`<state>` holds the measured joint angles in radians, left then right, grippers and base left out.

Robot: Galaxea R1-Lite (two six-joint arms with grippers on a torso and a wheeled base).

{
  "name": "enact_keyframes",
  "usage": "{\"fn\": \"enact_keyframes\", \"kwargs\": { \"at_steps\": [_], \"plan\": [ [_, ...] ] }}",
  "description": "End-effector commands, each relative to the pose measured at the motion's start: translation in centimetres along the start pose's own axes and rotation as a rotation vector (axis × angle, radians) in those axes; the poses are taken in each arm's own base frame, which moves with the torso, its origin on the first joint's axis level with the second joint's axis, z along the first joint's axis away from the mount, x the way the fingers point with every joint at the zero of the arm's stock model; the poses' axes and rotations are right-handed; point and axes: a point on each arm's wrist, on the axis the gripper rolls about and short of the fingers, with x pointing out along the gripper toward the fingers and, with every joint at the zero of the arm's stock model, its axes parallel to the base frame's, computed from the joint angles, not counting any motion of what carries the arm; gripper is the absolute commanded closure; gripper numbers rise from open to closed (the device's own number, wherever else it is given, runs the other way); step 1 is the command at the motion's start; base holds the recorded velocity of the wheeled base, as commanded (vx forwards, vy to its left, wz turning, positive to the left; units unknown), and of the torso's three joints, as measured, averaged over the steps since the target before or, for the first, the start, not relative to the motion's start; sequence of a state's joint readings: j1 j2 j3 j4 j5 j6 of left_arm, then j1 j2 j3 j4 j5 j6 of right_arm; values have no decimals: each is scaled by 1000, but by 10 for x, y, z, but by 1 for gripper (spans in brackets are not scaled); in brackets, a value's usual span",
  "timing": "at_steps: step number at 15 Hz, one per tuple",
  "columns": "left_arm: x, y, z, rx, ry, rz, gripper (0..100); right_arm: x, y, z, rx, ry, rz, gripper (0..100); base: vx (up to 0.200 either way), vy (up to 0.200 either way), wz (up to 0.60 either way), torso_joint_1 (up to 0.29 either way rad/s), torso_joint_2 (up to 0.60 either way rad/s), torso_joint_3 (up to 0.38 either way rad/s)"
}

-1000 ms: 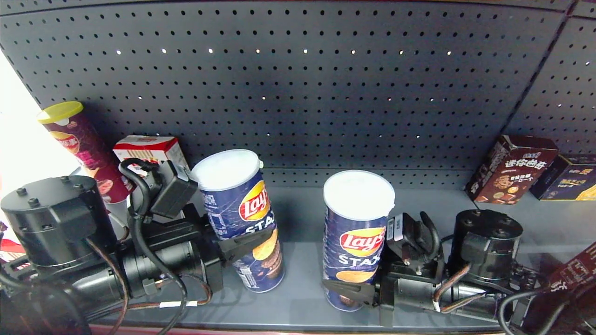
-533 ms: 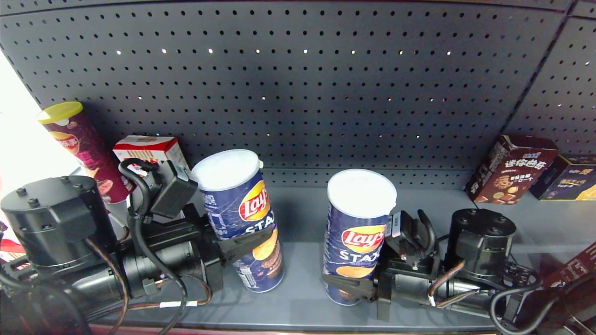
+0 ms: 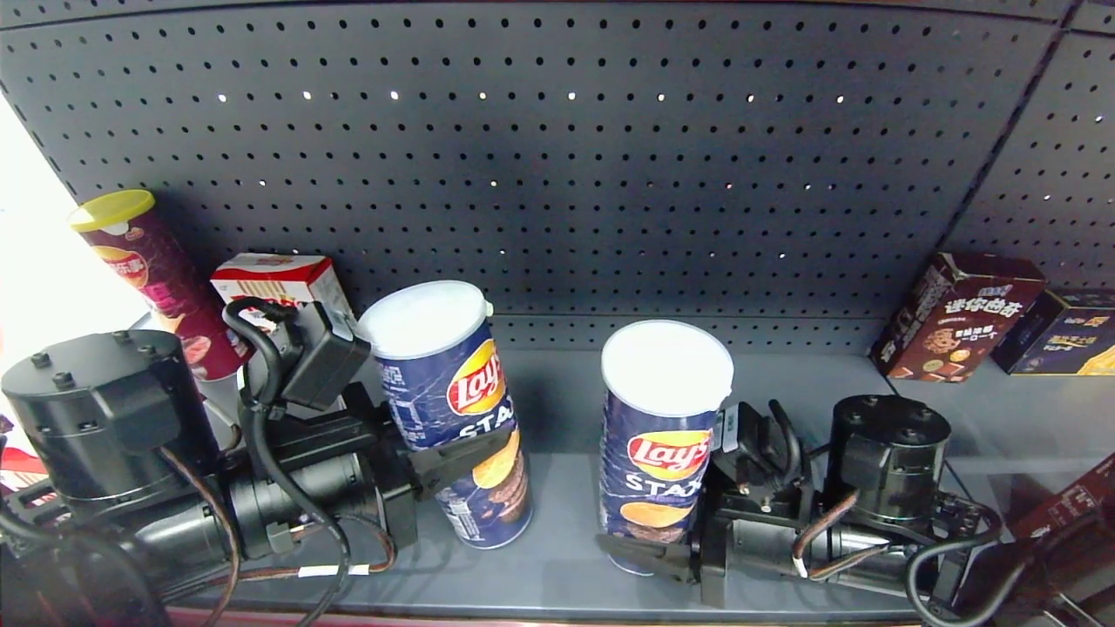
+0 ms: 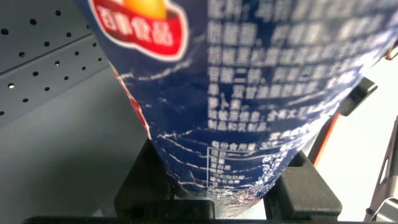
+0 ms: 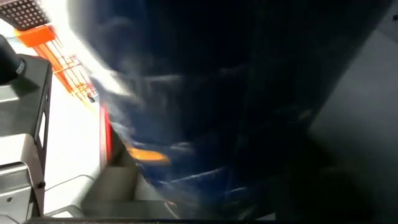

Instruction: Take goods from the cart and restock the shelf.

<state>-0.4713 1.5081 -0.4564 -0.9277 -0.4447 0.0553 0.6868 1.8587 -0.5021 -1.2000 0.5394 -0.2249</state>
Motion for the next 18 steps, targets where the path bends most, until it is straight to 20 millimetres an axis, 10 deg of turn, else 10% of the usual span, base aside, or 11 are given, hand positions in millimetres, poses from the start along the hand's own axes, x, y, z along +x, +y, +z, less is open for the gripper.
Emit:
{"fn": "enact_keyframes", "kwargs": {
  "at_steps": [1, 9, 18],
  "plan": [
    [0, 0, 0, -1, 2, -1, 100, -2, -1, 3, -8, -12, -6, 0, 0, 0, 0, 0, 0, 0],
    [0, 0, 0, 1, -1, -1, 100, -44, 12, 35, -66, -103, -49, 0, 0, 0, 0, 0, 0, 0],
    [0, -2, 1, 5, -5, -7, 100, -154, 0, 91, -234, -280, -493, 0, 0, 0, 0, 0, 0, 0]
  ]
}}
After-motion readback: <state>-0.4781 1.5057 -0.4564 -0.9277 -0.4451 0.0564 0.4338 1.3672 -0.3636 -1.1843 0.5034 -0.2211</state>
